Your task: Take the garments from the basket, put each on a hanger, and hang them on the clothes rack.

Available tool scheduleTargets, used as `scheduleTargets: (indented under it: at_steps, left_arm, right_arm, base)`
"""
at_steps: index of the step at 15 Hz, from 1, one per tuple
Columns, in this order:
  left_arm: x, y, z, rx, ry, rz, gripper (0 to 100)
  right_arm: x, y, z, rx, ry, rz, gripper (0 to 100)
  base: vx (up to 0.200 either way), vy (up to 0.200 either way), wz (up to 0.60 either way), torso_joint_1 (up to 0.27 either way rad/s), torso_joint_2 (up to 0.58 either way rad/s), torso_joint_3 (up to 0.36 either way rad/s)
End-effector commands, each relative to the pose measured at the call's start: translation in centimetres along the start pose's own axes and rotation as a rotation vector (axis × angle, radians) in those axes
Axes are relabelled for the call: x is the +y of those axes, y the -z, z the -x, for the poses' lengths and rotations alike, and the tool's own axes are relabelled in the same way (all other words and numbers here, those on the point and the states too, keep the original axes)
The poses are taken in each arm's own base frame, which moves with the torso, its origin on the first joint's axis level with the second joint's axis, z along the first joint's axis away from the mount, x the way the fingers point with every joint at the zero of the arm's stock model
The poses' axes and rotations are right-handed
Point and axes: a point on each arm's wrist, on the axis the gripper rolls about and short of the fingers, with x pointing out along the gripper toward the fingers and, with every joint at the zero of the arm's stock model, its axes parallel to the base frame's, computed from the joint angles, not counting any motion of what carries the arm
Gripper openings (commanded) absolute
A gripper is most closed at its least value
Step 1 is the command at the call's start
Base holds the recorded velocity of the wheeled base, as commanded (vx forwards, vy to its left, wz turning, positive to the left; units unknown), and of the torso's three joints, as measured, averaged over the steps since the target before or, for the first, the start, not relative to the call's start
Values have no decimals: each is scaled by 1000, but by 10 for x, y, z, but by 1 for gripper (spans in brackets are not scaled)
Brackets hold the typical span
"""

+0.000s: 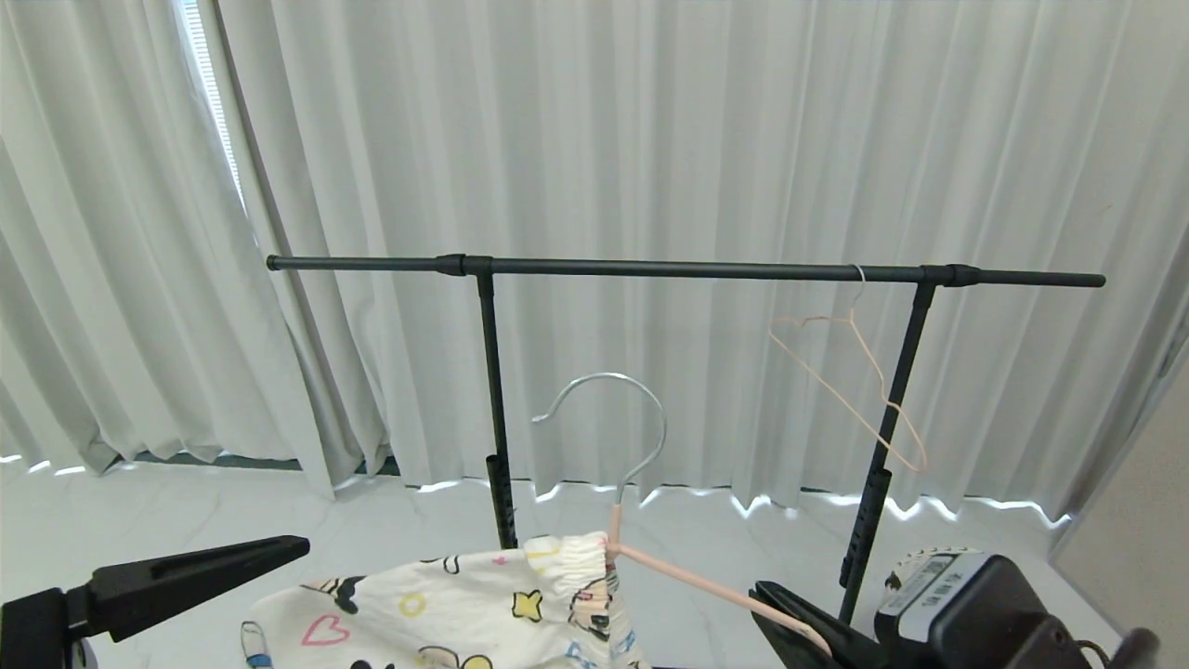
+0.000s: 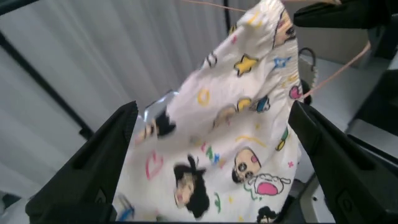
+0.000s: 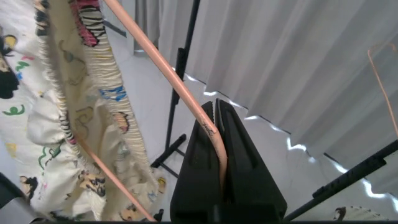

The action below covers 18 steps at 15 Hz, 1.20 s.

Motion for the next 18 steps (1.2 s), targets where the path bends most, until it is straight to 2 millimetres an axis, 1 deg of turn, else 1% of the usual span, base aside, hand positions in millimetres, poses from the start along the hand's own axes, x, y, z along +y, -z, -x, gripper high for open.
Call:
scheduleTargets:
  at_steps: [1,4,5,8,10,13,14,15,17,18]
  left_arm:
    - [-4,-2,-11,36,36,-11,100]
    - [-6,3,-12,50,131,-7,100]
    - [-7,6,-13,62,133,-10,100]
    - [-6,7,-15,75,142,-3,100]
    - [-5,8,-16,78,166,2,100]
    - [-8,20,-19,123,229,-7,100]
    - [-8,21,-19,124,231,-7,100]
    - [-10,25,-22,153,250,-7,100]
    - [-11,27,-27,179,260,-8,100]
    - [-13,29,-30,197,293,-10,100]
  right_arm:
    - [1,0,9,-7,-31,2,0]
    - [4,5,16,-9,-68,24,0]
    - [4,8,20,-18,-83,38,0]
    - [2,17,26,-42,-103,107,0]
    - [1,18,26,-47,-105,122,0]
    - [4,18,30,-51,-127,136,0]
    - [5,18,30,-51,-128,138,0]
    - [7,19,33,-54,-146,155,0]
    - [8,19,35,-55,-155,164,0]
    - [9,19,36,-57,-164,167,0]
  base:
    - [0,0,0,0,0,0]
    - [0,0,0,0,0,0]
    - [0,0,0,0,0,0]
    - [0,0,0,0,0,0]
    - [0,0,0,0,0,0]
    - [0,0,0,0,0,0]
    - [0,0,0,0,0,0]
    - [0,0,0,0,0,0]
    - [0,0,0,0,0,0]
    - [0,0,0,0,0,0]
